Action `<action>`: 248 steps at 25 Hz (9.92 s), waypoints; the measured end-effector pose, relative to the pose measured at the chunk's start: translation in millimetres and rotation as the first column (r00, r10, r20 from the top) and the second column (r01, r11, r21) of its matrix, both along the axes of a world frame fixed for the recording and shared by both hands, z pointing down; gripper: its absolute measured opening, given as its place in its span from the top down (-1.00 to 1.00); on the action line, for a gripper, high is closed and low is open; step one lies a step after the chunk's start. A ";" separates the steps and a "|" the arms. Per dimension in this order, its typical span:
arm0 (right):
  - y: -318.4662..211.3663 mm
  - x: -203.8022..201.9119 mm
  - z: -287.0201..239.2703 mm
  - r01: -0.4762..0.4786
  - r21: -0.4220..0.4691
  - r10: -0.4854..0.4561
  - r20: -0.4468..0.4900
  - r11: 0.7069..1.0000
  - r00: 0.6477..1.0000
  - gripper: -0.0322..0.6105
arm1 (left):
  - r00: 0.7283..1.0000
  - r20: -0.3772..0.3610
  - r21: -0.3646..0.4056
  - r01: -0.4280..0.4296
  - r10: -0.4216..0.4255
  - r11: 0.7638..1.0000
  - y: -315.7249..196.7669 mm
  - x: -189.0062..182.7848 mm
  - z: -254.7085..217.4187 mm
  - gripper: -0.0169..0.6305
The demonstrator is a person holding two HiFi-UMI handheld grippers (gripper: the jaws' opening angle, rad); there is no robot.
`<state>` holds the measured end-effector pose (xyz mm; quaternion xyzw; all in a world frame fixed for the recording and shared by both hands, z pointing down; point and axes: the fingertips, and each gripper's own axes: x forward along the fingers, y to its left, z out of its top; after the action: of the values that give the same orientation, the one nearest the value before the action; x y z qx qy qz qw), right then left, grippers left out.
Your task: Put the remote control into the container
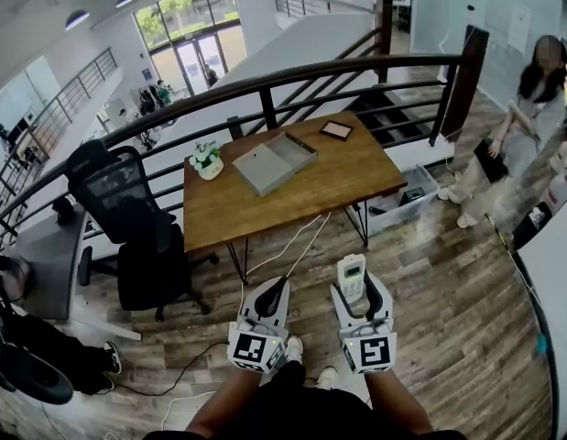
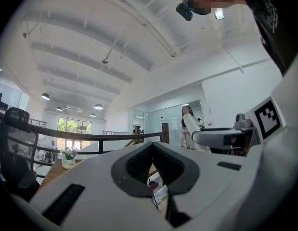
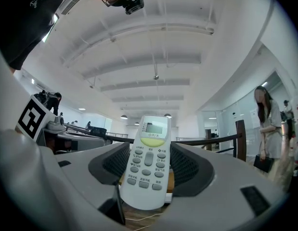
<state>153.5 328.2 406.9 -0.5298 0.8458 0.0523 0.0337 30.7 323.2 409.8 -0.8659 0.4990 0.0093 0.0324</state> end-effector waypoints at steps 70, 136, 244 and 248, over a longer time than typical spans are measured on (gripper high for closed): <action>-304.0 -20.4 24.0 0.049 -0.134 -0.046 0.022 0.990 0.999 0.05 | 1.000 -0.008 -0.059 0.007 -0.007 0.998 -280.4 -6.8 18.0 0.93; -601.5 -163.1 52.0 0.139 -0.201 -0.158 -0.083 0.970 0.984 0.05 | 0.997 -0.035 -0.146 0.067 -0.073 0.987 -565.6 -148.3 66.0 0.93; -768.5 -228.0 234.7 0.280 -0.687 -0.558 -0.219 0.670 0.800 0.05 | 0.940 0.041 -0.405 0.326 -0.339 0.854 -698.8 -179.2 180.6 0.93; -748.5 -230.9 197.9 0.314 -0.583 -0.513 -0.210 0.749 0.832 0.05 | 0.948 0.026 -0.381 0.303 -0.317 0.874 -681.8 -177.1 170.6 0.93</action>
<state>-77.3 -420.2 604.7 -0.2952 0.9157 -0.0945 -0.2559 -146.4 -358.6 580.3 -0.7642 0.6239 -0.0770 -0.1444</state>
